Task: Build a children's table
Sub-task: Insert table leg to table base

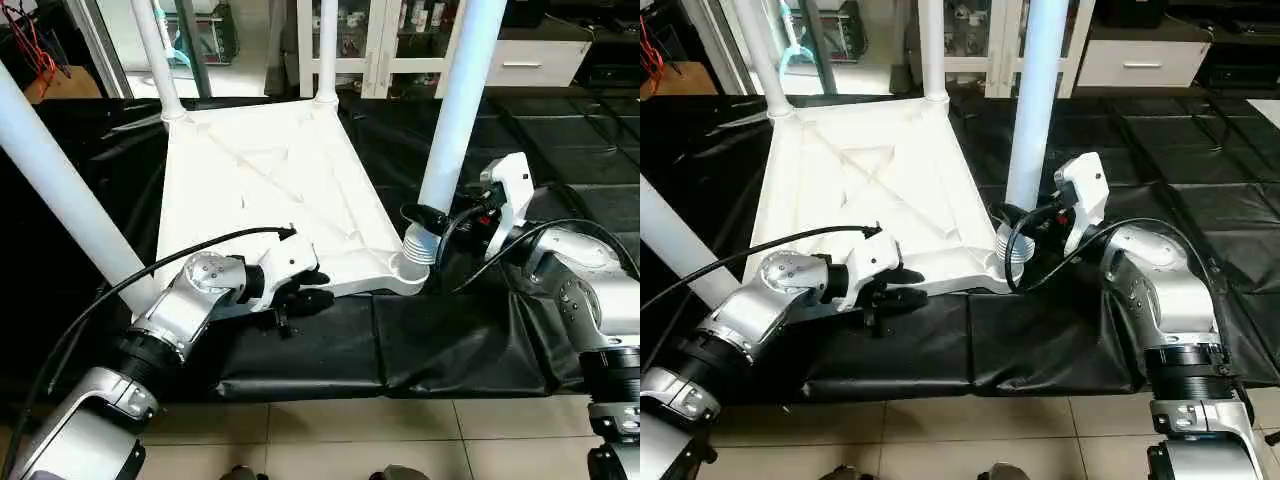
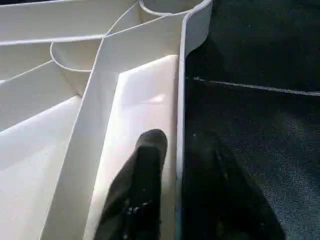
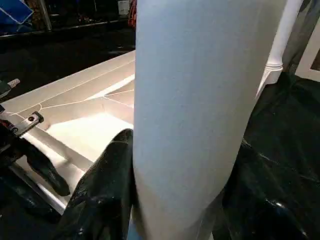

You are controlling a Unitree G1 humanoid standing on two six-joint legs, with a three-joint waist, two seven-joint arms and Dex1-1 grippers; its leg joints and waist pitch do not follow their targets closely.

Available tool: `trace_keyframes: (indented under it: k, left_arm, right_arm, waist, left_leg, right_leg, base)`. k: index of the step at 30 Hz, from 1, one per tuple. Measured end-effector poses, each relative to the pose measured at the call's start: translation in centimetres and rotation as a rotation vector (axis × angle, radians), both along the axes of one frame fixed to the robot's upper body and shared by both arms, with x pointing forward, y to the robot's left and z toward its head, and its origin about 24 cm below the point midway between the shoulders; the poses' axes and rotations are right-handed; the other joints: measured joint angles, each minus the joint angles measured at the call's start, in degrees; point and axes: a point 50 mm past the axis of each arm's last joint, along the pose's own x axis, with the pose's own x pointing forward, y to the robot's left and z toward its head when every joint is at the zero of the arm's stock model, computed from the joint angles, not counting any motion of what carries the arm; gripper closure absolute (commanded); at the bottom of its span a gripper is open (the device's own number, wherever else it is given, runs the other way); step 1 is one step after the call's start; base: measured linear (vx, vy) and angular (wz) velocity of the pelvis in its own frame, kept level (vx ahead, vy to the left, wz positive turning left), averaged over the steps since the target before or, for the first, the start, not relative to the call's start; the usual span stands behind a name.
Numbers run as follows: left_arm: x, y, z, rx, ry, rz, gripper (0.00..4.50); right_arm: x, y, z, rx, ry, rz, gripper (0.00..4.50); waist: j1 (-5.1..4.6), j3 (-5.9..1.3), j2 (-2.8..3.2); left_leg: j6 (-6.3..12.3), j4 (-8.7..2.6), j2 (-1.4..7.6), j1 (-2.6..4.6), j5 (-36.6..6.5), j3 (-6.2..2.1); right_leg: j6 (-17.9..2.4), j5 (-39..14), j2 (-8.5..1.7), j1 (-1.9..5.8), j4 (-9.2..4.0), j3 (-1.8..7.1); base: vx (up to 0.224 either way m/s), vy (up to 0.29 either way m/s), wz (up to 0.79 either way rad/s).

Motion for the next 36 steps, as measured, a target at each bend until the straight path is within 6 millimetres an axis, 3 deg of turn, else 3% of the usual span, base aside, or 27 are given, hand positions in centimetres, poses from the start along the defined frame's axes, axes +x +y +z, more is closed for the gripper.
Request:
trace_keyframes:
  k: [9,17,20,22,25,29,36]
  left_arm:
    - [0.0,0.0,0.0,-0.001,0.001,-0.004,4.46]
    - [0.0,0.0,0.0,0.0,0.001,-0.007,4.46]
    - [-2.0,3.2,0.0,0.105,-0.055,-0.075,4.46]
    - [-3.0,4.4,0.1,0.134,-0.063,-0.106,4.46]
    - [-3.5,5.5,0.5,0.159,-0.063,-0.117,4.46]
    - [-3.6,5.8,0.6,0.159,-0.057,-0.109,4.46]
    - [-3.8,5.3,0.6,0.146,-0.062,-0.102,4.46]
  right_arm:
    - [0.0,0.0,0.0,0.0,0.0,0.0,2.6]
    - [0.0,0.0,-0.1,0.001,-0.002,0.002,2.6]
    - [1.0,0.1,-0.9,0.06,-0.025,0.079,2.6]
    - [1.0,-0.6,-1.1,0.099,-0.024,0.08,2.6]
    - [0.6,0.5,-0.5,0.204,-0.008,0.179,2.6]
    - [0.1,1.3,0.3,0.253,-0.008,0.3,2.6]
    - [-0.7,2.0,-0.9,0.141,0.035,0.451,2.6]
  waist:
    - [-0.03,0.0,0.0]
    - [-0.08,0.0,0.0]
    - [-2.08,-0.28,-1.02]
    - [-2.31,-0.38,-1.17]
    - [-2.99,-0.37,-1.2]
    - [-3.08,-0.39,-1.24]
    - [-2.77,-0.39,-1.33]
  left_leg:
    - [0.0,-0.11,0.0,0.0,0.0,0.02]
    - [0.04,-0.14,0.0,0.0,0.0,0.05]
    - [0.02,-0.44,0.17,0.09,0.0,0.05]
    - [0.02,-0.58,0.16,0.13,0.0,0.06]
    - [0.09,-0.72,0.08,0.19,-0.1,0.13]
    - [0.11,-0.75,0.1,0.24,-0.1,0.14]
    - [0.11,-0.82,0.1,0.24,-0.1,0.17]
  right_leg:
    - [0.0,0.0,0.0,0.0,-0.13,-0.01]
    - [0.0,0.0,0.0,0.02,-0.21,0.0]
    - [0.0,0.0,0.16,-0.06,-0.29,-0.07]
    - [-0.1,-0.2,0.15,-0.03,-0.36,-0.14]
    - [-0.1,-0.2,0.09,-0.05,-0.38,-0.07]
    - [-0.1,-0.2,0.11,-0.06,-0.36,-0.08]
    - [-0.2,-0.2,0.09,-0.06,-0.37,-0.09]
  base:
    - [0.0,0.0,0.0]
    - [0.0,0.0,0.0]
    - [0.0,0.0,0.0]
    - [0.0,0.0,0.0]
    - [0.0,0.0,0.0]
    - [0.0,0.0,0.0]
    - [0.0,0.0,0.0]
